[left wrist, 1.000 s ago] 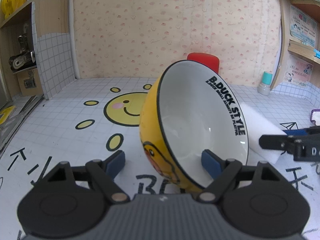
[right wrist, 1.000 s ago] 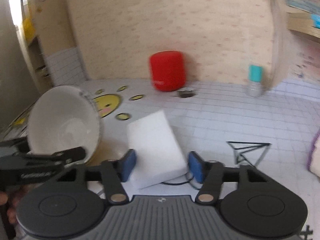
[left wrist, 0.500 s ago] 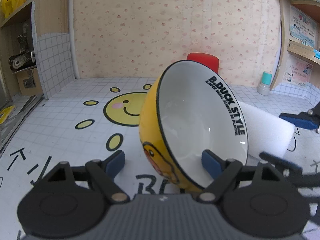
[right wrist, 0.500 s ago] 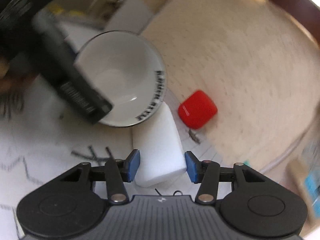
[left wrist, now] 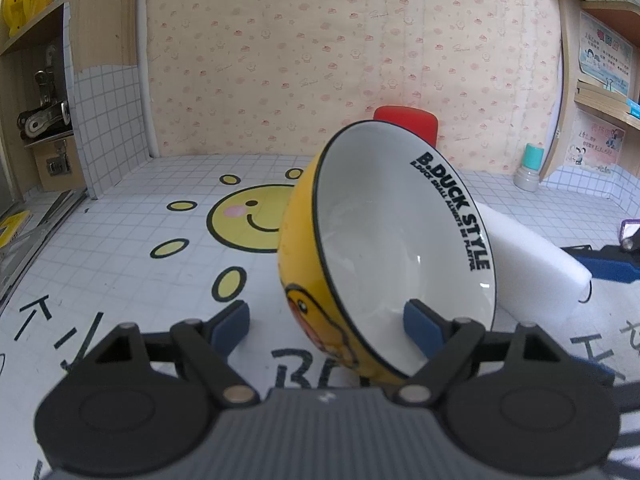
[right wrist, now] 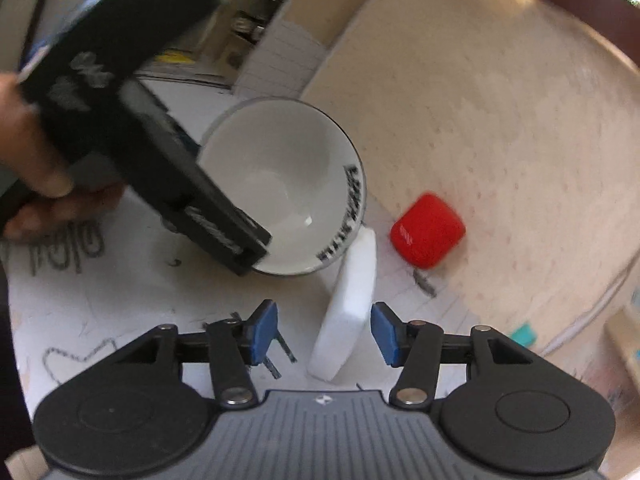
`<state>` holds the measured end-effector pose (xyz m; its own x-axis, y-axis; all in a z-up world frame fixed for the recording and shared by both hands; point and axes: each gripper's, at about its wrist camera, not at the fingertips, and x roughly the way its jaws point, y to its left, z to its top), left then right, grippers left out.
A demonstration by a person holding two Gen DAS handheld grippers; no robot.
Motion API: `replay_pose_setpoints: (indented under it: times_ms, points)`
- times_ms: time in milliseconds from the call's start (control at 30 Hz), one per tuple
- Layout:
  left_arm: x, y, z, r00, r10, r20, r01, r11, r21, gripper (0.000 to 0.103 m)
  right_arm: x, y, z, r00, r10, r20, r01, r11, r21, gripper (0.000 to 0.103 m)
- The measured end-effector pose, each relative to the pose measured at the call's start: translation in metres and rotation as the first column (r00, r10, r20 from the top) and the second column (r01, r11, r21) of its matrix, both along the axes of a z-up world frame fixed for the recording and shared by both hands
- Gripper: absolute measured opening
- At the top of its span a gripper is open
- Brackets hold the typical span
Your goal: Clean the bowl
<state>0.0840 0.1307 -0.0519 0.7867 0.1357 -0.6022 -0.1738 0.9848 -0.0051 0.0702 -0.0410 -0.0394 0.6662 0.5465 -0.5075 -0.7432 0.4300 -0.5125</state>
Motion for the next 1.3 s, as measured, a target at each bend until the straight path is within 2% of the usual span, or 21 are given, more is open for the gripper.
replay_pose_setpoints:
  times_ms: [200, 467, 500, 567, 633, 967, 1100, 1200, 1300]
  points:
    - [0.000, -0.001, 0.000, 1.000, 0.001, 0.000, -0.001, 1.000, -0.001, 0.084, 0.016, -0.008, 0.003, 0.996, -0.041, -0.073, 0.048, 0.993, 0.104, 0.051]
    - [0.000, -0.001, 0.000, 1.000, 0.000, 0.001, 0.000, 1.000, 0.000, 0.084, 0.038, -0.001, 0.008, 0.993, -0.045, -0.107, 0.059, 0.989, 0.133, 0.050]
    - [0.000, -0.001, 0.000, 1.000, 0.000, 0.001, 0.000, 1.000, 0.000, 0.084, 0.042, 0.001, 0.008, 0.990, -0.043, -0.132, 0.062, 0.988, 0.141, 0.048]
    - [0.000, -0.001, 0.000, 1.000, 0.001, 0.001, -0.001, 1.000, 0.006, 0.084, 0.046, 0.001, 0.007, 0.987, -0.045, -0.151, 0.069, 0.986, 0.154, 0.030]
    - [-0.001, -0.003, 0.000, 1.000, 0.005, 0.001, -0.005, 1.000, 0.018, 0.084, 0.048, 0.002, 0.007, 0.987, -0.052, -0.153, 0.076, 0.984, 0.159, 0.017]
    - [-0.002, -0.019, 0.002, 1.000, 0.024, 0.013, -0.026, 0.990, 0.142, 0.084, 0.073, -0.011, 0.013, 0.971, -0.002, -0.240, 0.060, 0.970, 0.234, 0.016]
    - [0.000, -0.015, 0.003, 1.000, 0.016, 0.005, -0.017, 0.994, 0.108, 0.084, 0.091, -0.022, 0.021, 0.962, 0.039, -0.269, 0.057, 0.939, 0.339, 0.016]
    - [0.001, -0.010, 0.003, 1.000, 0.007, -0.002, -0.006, 0.997, 0.072, 0.084, 0.100, -0.023, 0.021, 0.966, 0.095, -0.242, 0.002, 0.928, 0.372, 0.016]
    - [0.003, -0.008, 0.003, 1.000, -0.012, -0.007, 0.012, 0.997, 0.072, 0.084, 0.112, -0.020, 0.020, 0.957, 0.155, -0.245, -0.048, 0.918, 0.393, 0.016]
